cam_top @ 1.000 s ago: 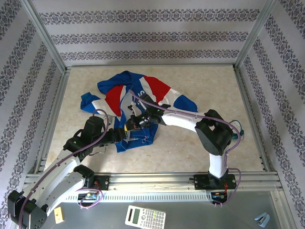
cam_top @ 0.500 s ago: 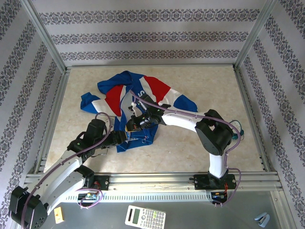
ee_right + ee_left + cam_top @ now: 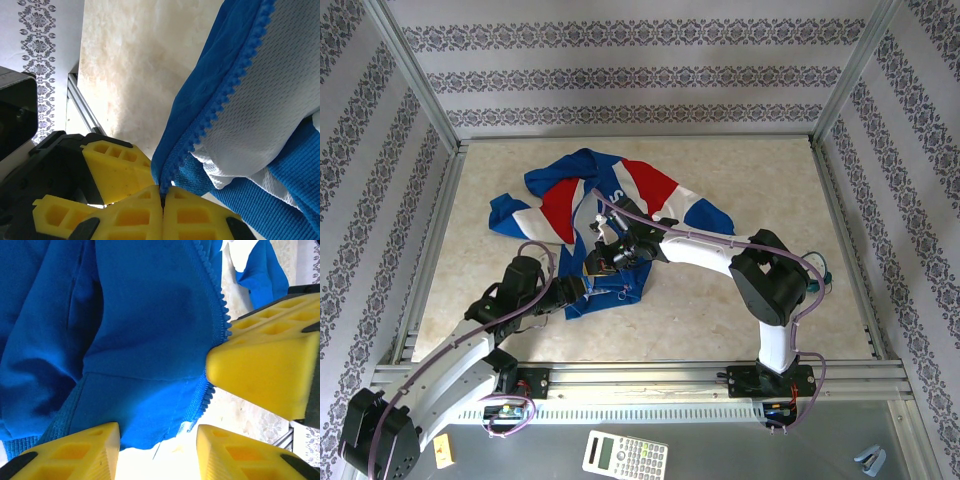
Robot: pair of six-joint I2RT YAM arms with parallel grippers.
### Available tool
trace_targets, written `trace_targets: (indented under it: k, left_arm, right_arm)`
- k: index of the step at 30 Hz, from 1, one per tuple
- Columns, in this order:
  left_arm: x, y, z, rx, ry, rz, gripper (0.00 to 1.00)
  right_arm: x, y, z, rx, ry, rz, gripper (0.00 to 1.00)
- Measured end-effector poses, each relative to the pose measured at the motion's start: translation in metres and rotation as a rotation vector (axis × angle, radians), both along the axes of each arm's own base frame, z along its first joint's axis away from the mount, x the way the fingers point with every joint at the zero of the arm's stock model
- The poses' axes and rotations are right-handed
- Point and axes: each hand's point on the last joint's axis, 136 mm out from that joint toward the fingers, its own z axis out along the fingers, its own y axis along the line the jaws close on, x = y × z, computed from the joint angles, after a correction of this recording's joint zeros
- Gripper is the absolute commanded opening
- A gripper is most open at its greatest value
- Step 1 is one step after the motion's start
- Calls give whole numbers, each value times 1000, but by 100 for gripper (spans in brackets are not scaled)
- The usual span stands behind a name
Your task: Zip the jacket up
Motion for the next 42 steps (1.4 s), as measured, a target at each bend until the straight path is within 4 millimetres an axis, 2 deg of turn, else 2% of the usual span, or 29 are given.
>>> trace_targets:
  k: [4, 10, 13, 19, 23, 26, 28, 31, 36, 42]
  left_arm:
    - [2, -2, -2, -34, -14, 10, 32]
    - [4, -9, 3, -93, -40, 0, 32]
    - [6, -13, 10, -121, -59, -9, 26]
    - [6, -16, 12, -146, -59, -13, 2]
    - [5, -16, 10, -147, -54, -14, 0]
    - [5, -15, 10, -148, -54, -11, 0]
    - [5, -14, 9, -147, -51, -10, 0]
    - [5, -11, 4, -143, -43, 2, 0]
    - [6, -9, 2, -141, -39, 9, 0]
    - [6, -8, 2, -141, -39, 15, 0]
  right_arm:
    - [0, 0, 0, 0, 8, -5, 0]
    - [0, 0, 0, -1, 19, -13, 0]
    - [0, 0, 0, 0, 20, -12, 0]
    - [-1, 0, 1, 3, 26, -10, 0]
    - [-1, 0, 1, 4, 28, -7, 0]
    - [2, -2, 1, 3, 29, -15, 20]
    - [6, -6, 0, 0, 29, -25, 28]
    - [14, -22, -2, -10, 26, -53, 34]
    - [27, -66, -10, -57, 10, -122, 35]
    - [25, -112, -46, -154, 42, -169, 34]
